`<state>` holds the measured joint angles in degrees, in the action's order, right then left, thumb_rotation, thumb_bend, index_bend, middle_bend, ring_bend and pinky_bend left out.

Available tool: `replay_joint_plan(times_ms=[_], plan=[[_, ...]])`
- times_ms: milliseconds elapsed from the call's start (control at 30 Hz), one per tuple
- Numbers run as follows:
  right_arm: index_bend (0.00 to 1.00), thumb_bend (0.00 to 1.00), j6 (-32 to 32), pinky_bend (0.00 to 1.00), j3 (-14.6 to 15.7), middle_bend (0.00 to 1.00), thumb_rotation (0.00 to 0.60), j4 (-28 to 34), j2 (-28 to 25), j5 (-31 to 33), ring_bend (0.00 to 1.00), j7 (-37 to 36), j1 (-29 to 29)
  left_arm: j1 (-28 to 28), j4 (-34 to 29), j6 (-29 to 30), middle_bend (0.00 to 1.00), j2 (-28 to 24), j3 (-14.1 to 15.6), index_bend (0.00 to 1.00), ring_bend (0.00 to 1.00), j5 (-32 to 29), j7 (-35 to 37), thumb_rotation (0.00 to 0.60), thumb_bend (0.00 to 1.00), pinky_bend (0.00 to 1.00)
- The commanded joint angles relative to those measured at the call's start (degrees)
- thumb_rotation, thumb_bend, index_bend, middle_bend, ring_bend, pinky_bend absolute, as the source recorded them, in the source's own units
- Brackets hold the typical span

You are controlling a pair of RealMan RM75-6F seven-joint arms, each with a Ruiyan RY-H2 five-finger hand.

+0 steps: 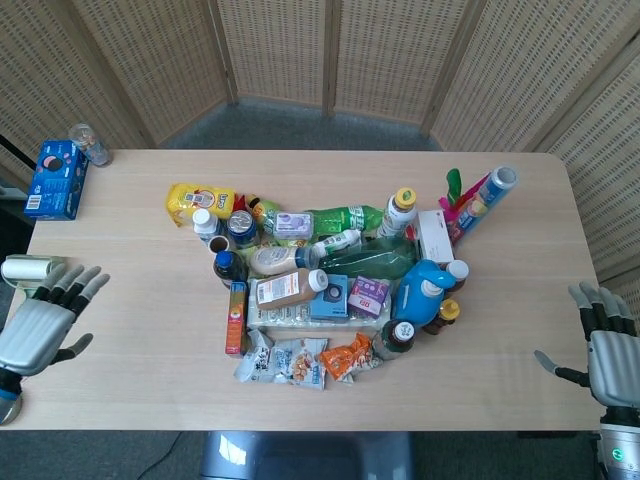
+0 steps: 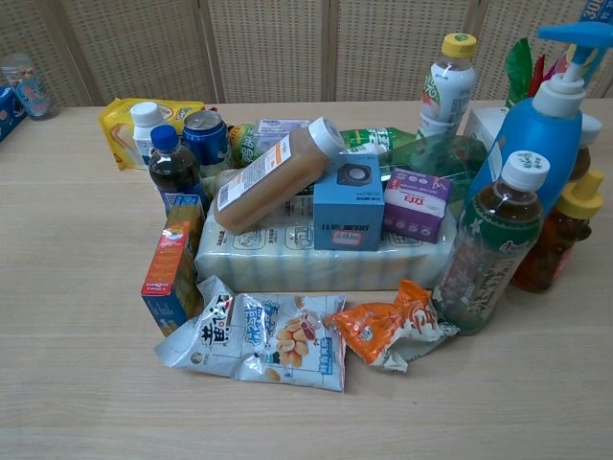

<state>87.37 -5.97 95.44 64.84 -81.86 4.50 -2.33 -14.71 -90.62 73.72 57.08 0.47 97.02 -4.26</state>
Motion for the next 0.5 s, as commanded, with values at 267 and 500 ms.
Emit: replay_joint_plan(times_ms=[267, 500], plan=[[0.00, 0.03, 1.9, 0.00, 0.1, 0.00, 0.498, 0.8, -1.2, 0.7, 0.00, 0.2, 1.7, -10.8, 10.5, -8.3, 0.00, 11.5, 2.0, 0.00, 0.00, 10.3, -0.8, 0.600, 0.33, 0.00], [0.00, 0.03, 2.7, 0.00, 0.2, 0.00, 0.493, 1.0, -1.7, 1.1, 0.00, 0.2, 2.6, -15.9, 15.3, -12.0, 0.00, 17.7, 3.1, 0.00, 0.00, 13.1, -1.0, 0.600, 0.33, 0.00]])
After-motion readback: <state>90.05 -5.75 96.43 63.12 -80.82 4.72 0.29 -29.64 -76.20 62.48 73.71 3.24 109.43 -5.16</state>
